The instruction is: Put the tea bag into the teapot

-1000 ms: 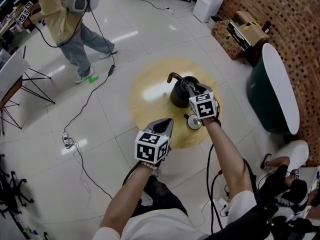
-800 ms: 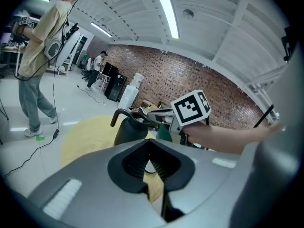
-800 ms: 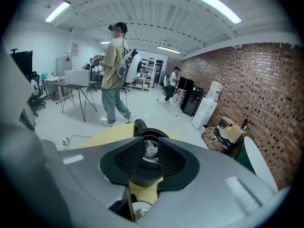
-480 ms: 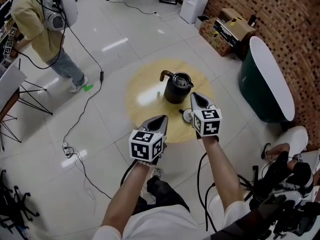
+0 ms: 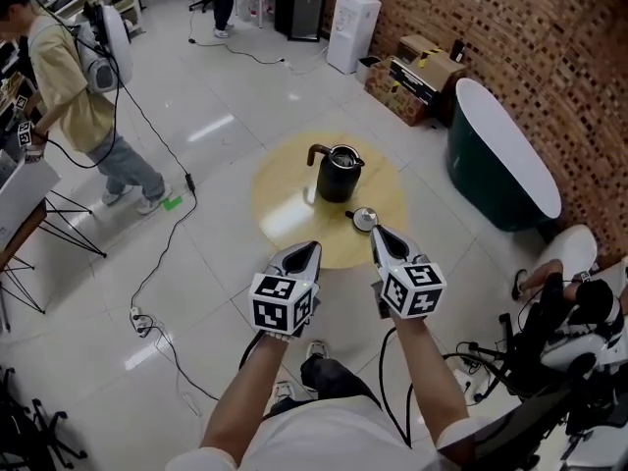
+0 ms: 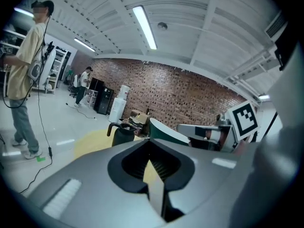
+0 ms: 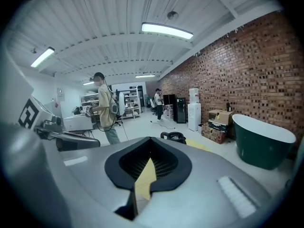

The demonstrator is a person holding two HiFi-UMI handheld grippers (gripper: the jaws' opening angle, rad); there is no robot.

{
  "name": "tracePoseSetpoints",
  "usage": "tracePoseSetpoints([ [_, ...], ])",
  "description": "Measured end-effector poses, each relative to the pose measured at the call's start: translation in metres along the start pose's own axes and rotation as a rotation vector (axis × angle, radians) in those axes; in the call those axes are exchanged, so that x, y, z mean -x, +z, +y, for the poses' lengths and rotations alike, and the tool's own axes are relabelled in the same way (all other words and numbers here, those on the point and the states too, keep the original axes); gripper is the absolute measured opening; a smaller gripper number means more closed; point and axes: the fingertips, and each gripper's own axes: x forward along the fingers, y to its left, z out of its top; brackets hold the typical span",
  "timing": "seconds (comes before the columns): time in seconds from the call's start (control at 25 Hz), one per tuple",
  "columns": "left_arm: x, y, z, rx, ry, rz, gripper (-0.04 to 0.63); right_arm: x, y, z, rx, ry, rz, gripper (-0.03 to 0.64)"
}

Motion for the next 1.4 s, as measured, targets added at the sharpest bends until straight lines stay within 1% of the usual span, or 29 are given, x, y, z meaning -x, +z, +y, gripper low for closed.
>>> tracePoseSetpoints([
  [0.24, 0.071, -0.024, -0.019, -0.007, -0.003, -0.017, 0.012, 0.079, -0.016, 0.049, -0.009, 0.011, -0.038, 0.002],
  [0.4, 0.111, -0.045, -0.035, -0.023, -0.019, 0.007, 0.012, 0.127, -0.035, 0.075, -0.008, -0.022, -0.05, 0.002],
  [0.56, 0.142, -0.063, -0.045, -0.042, -0.032, 0.036, 0.012, 0.171, -0.052, 0.089, -0.023, -0.06, -0.053, 0.002],
  [0.8, 0.17, -0.073, -0.076, -0.077, -0.054, 0.041, 0.012, 0.23, -0.074, 0.094, -0.113, -0.081, -0.054, 0.002],
  [0.92, 0.177, -0.076, -0.087, -0.075, -0.06, 0.035, 0.012, 0.244, -0.085, 0.097, -0.136, -0.087, -0.053, 0.002],
  [1.08, 0.192, -0.066, -0.088, -0.062, -0.042, -0.011, 0.012, 0.245, -0.086, 0.108, -0.109, -0.078, -0.054, 0.002],
  [1.24, 0.187, -0.063, -0.103, -0.053, -0.028, -0.035, 0.012, 0.247, -0.08, 0.096, -0.11, -0.061, -0.077, 0.002],
  [1.4, 0.183, -0.062, -0.116, -0.076, -0.02, -0.034, 0.012, 0.252, -0.073, 0.089, -0.108, -0.041, -0.091, 0.0],
])
